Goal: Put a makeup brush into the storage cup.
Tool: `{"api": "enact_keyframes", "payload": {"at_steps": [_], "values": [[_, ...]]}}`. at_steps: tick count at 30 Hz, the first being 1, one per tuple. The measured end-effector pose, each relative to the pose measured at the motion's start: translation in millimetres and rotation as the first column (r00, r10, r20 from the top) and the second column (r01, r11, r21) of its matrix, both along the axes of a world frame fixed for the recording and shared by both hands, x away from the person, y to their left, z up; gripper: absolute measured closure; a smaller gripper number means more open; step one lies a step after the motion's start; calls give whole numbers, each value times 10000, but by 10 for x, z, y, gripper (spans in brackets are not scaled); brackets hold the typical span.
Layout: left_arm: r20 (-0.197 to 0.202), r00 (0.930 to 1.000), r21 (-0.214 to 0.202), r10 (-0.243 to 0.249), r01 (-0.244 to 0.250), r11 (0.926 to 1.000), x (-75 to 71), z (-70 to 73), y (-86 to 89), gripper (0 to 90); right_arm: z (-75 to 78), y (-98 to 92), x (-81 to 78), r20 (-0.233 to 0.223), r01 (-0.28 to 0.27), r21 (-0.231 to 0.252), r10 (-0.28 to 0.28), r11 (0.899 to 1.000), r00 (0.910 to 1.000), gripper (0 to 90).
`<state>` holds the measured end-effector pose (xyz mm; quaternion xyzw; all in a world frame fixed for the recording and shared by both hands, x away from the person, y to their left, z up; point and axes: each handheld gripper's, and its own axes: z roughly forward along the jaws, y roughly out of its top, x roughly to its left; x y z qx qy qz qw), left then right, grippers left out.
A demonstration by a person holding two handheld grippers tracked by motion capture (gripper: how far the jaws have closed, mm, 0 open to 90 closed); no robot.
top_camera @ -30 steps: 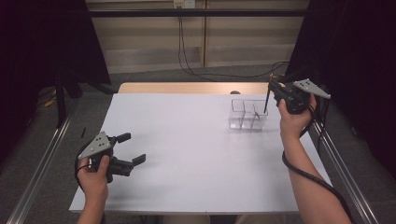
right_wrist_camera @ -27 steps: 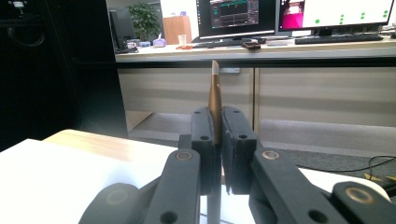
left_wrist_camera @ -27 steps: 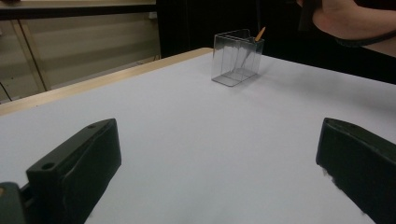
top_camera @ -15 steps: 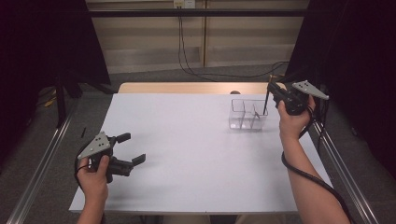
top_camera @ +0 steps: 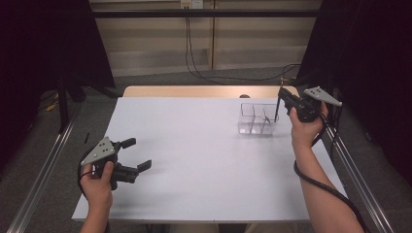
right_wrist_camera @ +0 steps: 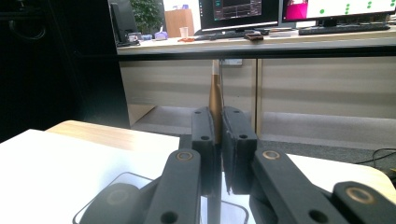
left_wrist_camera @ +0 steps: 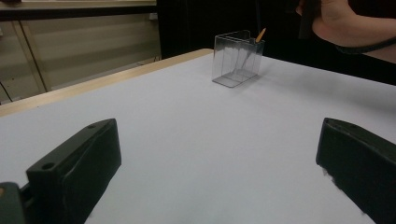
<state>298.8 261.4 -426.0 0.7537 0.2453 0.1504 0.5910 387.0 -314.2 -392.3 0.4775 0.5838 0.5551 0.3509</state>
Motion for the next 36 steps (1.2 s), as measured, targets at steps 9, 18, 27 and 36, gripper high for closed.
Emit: {"api": "enact_keyframes", "payload": {"at_steps": [9,18,27,36], "values": [[-8,10000,12,-31,31,10000,-1,3,-2,0,-42,-21,-26,-59,-58,44,58,10000,10000,846],[0,10000,28,19,-19,10000,-3,5,0,0,-48,-22,-53,-78,-95,-51,94,9999,9999,846],[11,10000,-13,0,0,10000,-8,9,-7,0,-81,-27,-70,-200,-122,-150,119,9998,9997,846],[19,10000,-4,-8,8,10000,-5,10,-8,0,-121,-28,-83,-305,-113,-224,106,9997,9995,846]]}}
